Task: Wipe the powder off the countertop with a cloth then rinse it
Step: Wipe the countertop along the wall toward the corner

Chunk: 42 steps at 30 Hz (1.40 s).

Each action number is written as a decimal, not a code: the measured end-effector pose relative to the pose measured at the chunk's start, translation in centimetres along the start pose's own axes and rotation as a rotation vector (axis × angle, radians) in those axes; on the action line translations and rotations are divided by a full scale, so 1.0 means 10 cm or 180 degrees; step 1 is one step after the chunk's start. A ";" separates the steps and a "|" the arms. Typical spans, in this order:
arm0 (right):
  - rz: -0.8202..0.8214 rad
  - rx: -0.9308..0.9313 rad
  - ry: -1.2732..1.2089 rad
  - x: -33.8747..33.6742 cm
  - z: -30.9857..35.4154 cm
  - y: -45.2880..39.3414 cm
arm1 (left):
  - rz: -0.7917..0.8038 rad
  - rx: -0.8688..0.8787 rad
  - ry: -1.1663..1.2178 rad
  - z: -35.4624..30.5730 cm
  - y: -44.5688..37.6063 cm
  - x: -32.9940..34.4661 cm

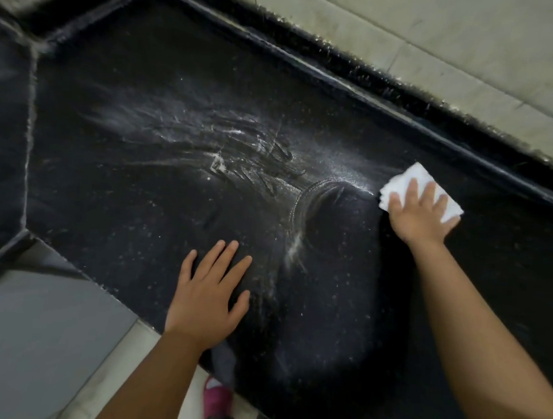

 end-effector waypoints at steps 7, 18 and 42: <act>0.0012 -0.1663 0.0415 0.24 1.34 0.49 | 0.0056 -0.0107 -0.0071 0.02 0.03 0.00; -0.0028 -0.1711 0.1014 0.51 -0.49 1.12 | 0.0024 -0.0119 -0.0270 -0.02 0.03 -0.04; -0.0069 -0.1677 0.0505 0.75 -0.69 1.55 | 0.0028 -0.0193 -0.0140 -0.01 0.04 -0.03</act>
Point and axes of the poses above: each hand's wrist, its own y-axis away from the middle knuckle, its own x-axis out of the palm, z = x × y, the point moved 7 cm from there along -y, towards the middle knuckle, and after that the axes turned 6 degrees about y, right-handed, at the moved point
